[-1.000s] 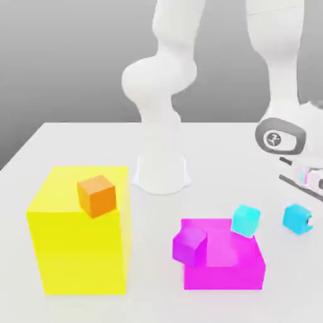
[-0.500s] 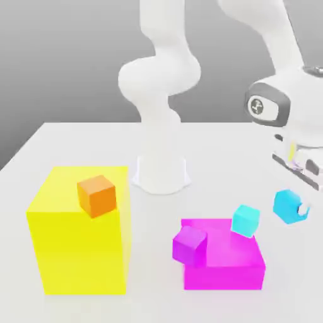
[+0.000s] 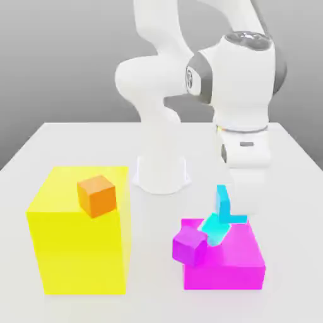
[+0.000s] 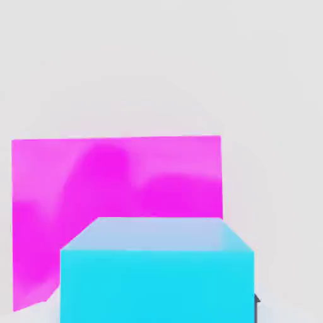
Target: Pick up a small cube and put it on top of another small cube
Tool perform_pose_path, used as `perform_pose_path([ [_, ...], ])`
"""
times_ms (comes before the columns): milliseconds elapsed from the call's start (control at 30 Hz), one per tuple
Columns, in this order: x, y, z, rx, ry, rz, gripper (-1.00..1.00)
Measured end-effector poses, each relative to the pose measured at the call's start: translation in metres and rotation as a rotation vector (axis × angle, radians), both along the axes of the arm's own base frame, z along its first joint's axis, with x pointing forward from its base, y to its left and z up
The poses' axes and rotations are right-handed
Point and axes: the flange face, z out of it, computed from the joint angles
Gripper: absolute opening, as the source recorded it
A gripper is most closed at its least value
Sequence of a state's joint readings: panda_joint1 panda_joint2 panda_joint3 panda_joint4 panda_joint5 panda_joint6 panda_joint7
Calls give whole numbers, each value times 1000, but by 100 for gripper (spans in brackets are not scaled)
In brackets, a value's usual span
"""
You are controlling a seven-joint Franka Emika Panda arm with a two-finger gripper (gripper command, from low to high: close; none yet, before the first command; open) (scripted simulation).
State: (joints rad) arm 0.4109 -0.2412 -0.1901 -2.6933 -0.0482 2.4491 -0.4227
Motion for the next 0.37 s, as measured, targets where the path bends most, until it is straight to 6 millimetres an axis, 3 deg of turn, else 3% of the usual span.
perform_pose_path([
  [100, 4, -28, 0, -8, -5, -60, -100],
  [233, 4, -33, -43, -10, -6, -70, -100],
  [267, 4, -34, -51, -11, -7, -71, 100],
  [367, 4, -34, -51, -11, -6, -71, 100],
])
